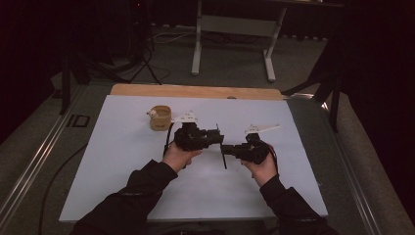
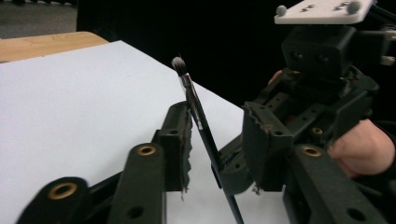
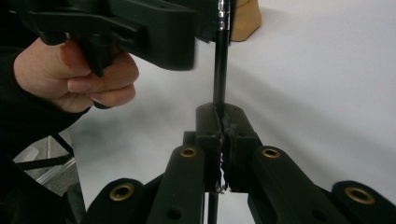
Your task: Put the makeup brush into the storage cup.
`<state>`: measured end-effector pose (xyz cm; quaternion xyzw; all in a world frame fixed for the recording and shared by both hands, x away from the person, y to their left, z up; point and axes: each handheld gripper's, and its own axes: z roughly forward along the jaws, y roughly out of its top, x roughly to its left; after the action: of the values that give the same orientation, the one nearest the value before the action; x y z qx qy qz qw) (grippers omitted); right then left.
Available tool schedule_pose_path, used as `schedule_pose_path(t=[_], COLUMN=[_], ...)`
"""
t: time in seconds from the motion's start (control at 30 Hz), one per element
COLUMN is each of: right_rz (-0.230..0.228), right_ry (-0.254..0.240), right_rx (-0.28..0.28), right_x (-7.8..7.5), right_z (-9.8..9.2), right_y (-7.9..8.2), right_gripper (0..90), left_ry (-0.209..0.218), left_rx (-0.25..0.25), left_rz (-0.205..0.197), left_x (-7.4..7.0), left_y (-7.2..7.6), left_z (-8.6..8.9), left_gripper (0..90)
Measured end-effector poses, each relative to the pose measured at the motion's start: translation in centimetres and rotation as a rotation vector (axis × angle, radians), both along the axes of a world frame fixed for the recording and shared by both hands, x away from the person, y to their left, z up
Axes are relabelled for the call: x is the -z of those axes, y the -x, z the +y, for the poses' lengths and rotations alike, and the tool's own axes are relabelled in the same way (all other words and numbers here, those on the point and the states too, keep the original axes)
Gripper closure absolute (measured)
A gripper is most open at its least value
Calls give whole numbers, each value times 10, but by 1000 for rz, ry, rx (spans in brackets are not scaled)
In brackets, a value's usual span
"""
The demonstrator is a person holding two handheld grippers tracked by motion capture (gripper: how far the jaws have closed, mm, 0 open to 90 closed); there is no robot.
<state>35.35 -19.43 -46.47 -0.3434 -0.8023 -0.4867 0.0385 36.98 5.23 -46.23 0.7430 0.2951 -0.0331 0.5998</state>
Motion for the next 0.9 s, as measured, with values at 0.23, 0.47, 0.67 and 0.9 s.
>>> schedule_pose_path(t=[0.23, 0.47, 0.67, 0.9], right_rz=[1, -5, -40, -71], right_ry=[2, 10, 27, 53], right_rx=[-1, -5, -19, -38], right_x=[1, 1, -2, -4], right_z=[-1, 1, 4, 8], right_y=[0, 0, 1, 4], right_gripper=[865, 864, 863, 856], left_ry=[34, 89, 107, 43], left_rx=[-4, 9, 36, 57], left_rz=[48, 116, 91, 18], left_x=[6, 12, 9, 1], left_y=[-6, -10, -8, -3], left_z=[-1, 3, 4, 2], left_gripper=[754, 831, 857, 866])
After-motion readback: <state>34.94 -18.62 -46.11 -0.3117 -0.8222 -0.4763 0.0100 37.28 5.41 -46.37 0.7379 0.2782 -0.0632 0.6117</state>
